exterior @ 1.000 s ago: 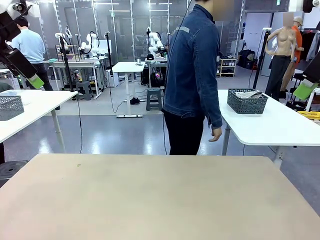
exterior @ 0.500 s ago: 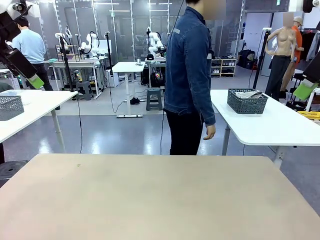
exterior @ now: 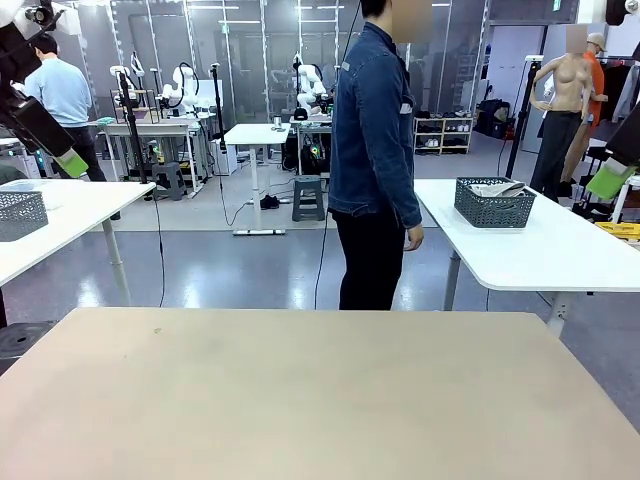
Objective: Fold the towels and place them in the basket.
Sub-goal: Stack the folded Towel with hook on the right side of the table.
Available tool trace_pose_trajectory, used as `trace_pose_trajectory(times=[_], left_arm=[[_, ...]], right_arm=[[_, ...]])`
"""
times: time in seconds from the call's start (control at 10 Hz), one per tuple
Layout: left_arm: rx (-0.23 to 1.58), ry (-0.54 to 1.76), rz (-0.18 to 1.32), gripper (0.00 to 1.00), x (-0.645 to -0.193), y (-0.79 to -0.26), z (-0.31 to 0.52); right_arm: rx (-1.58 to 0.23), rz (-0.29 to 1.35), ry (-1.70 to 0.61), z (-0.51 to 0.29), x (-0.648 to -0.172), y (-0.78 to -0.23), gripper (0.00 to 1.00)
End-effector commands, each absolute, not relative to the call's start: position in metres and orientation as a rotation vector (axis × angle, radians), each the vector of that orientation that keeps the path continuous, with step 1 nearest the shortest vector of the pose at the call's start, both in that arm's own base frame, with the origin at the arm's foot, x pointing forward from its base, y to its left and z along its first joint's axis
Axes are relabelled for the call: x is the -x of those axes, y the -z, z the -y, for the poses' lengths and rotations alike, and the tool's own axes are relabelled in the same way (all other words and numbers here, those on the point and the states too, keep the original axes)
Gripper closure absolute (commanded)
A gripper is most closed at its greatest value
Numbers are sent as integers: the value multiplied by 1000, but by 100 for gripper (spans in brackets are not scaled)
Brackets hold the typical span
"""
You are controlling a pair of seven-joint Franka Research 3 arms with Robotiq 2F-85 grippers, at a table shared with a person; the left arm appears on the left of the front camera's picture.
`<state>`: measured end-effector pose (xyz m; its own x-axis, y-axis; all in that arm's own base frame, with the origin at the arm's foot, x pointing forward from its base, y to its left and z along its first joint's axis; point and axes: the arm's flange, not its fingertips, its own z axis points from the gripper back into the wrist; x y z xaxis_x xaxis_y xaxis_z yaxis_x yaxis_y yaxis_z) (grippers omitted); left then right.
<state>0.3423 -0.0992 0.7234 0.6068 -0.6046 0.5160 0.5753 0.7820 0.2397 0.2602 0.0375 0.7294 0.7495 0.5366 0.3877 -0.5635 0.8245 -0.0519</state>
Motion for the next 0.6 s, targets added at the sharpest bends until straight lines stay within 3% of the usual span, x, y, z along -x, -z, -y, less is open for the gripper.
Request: trace_pose_trajectory(times=[0.0,0.5], left_arm=[[-62,684,617,0,-344,-725,99],[-62,684,617,0,-344,-725,99]], right_arm=[[-69,401,-604,-37,-260,-729,0],[-69,401,-604,-37,-260,-729,0]])
